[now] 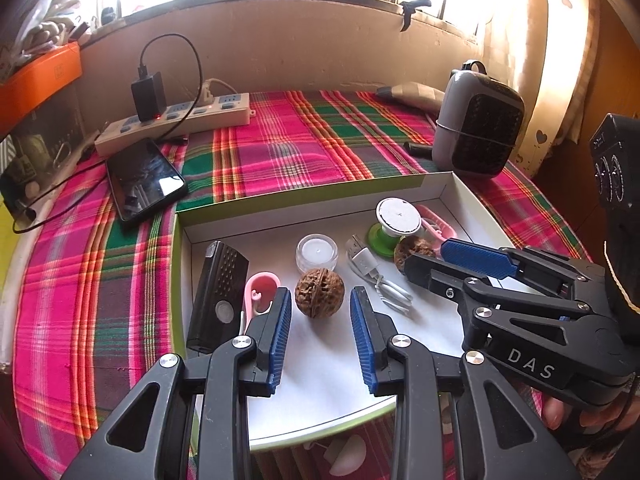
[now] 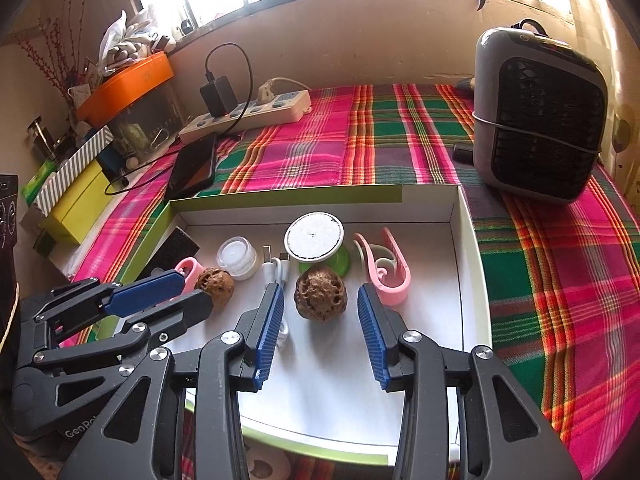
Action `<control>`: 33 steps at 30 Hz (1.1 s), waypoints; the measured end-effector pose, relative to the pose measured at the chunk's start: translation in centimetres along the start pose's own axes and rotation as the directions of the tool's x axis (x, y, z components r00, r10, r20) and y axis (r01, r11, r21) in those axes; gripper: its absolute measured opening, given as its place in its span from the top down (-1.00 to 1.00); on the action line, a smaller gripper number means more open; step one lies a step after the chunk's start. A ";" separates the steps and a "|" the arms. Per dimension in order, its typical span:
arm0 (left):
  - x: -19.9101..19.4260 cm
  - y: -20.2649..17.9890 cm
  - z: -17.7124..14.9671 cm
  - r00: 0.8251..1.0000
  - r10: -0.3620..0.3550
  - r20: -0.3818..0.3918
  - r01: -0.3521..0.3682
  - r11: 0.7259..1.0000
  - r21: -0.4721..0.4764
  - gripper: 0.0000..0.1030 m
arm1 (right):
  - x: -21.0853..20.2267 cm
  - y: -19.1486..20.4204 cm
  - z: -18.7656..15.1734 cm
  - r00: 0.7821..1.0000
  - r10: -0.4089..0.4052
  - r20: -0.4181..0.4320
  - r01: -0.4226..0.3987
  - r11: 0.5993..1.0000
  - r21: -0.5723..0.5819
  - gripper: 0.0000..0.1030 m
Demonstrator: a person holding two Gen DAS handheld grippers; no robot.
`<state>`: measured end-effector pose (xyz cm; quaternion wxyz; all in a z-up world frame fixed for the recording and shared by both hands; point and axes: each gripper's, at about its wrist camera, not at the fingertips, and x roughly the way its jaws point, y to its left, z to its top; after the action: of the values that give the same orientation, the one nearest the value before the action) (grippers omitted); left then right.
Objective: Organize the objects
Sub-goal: 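Open right tool to drop its walnut in the box while left tool releases its walnut, then withdraw both open tools from the box toward the white objects on the cloth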
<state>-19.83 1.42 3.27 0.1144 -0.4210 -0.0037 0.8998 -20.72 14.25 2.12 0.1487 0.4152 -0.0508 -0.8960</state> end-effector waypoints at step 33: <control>-6.0 -1.6 -3.6 0.998 0.034 0.058 -0.035 0.999 0.008 0.44 | -4.9 2.5 -2.8 0.998 -0.016 0.067 0.019 0.999 -0.048 0.22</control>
<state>-13.07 1.40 5.70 0.1007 -0.3940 0.0045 0.9136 -15.03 13.51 4.41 0.1491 0.3816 -0.0301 -0.9117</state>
